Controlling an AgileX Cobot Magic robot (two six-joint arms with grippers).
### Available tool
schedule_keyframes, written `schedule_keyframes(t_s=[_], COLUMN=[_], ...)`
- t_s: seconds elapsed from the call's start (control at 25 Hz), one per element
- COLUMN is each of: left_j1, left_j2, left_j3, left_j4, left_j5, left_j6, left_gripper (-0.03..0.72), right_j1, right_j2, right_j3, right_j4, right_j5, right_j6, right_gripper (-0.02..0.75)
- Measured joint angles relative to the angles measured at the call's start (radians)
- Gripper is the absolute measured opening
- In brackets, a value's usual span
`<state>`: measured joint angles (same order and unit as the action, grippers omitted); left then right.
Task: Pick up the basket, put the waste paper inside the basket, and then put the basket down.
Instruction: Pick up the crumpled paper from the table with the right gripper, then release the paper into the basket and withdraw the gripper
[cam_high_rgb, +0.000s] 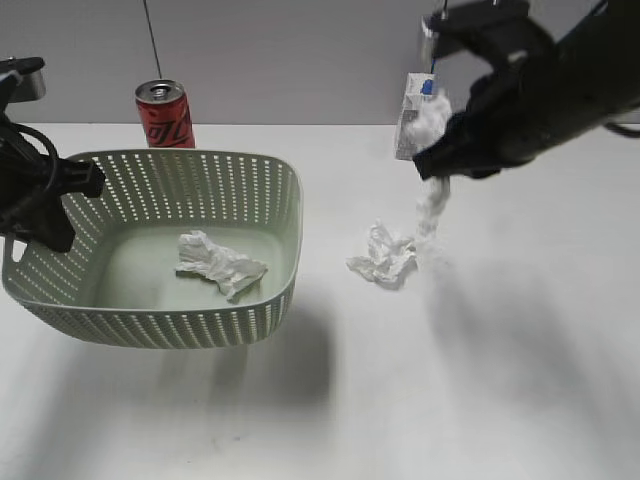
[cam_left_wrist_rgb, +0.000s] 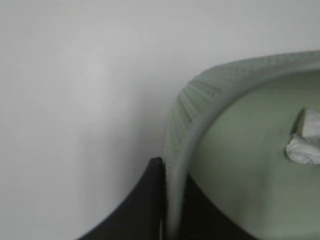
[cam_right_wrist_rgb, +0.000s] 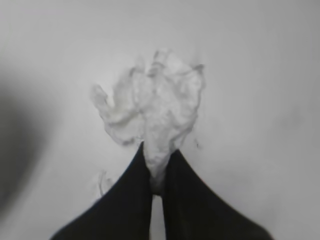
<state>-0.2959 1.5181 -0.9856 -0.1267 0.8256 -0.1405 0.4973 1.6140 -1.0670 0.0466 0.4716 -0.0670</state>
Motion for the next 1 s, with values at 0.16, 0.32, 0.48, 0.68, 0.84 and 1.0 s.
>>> schedule_keyframes(t_s=[0.16,0.32,0.48,0.68,0.84,1.0], left_j1=[0.0,0.0,0.0,0.0,0.0,0.0], left_j2=[0.0,0.0,0.0,0.0,0.0,0.0], left_j3=[0.0,0.0,0.0,0.0,0.0,0.0], left_j4=[0.0,0.0,0.0,0.0,0.0,0.001], left_j5=[0.0,-0.001,-0.002,-0.003,-0.003,-0.003], left_j6=[0.0,0.0,0.0,0.0,0.0,0.0], left_gripper=[-0.001,-0.001,-0.001,-0.001,-0.001,-0.001], right_j1=[0.091,0.226,0.331,0.375,0.355,0.266], right_j2=[-0.127,-0.107,0.013,0.135,0.091,-0.002], right_j3=[-0.074,-0.147,-0.158,-0.158,-0.181,-0.208], right_j4=[0.231,0.337,0.358,0.353,0.248,0.072], right_j5=[-0.044,-0.121,-0.183,-0.179,-0.156,-0.103], right_j6=[-0.259,-0.347,-0.36,-0.37,-0.264,-0.09], right_gripper=[0.011,0.011,0.085,0.568,0.609,0.599])
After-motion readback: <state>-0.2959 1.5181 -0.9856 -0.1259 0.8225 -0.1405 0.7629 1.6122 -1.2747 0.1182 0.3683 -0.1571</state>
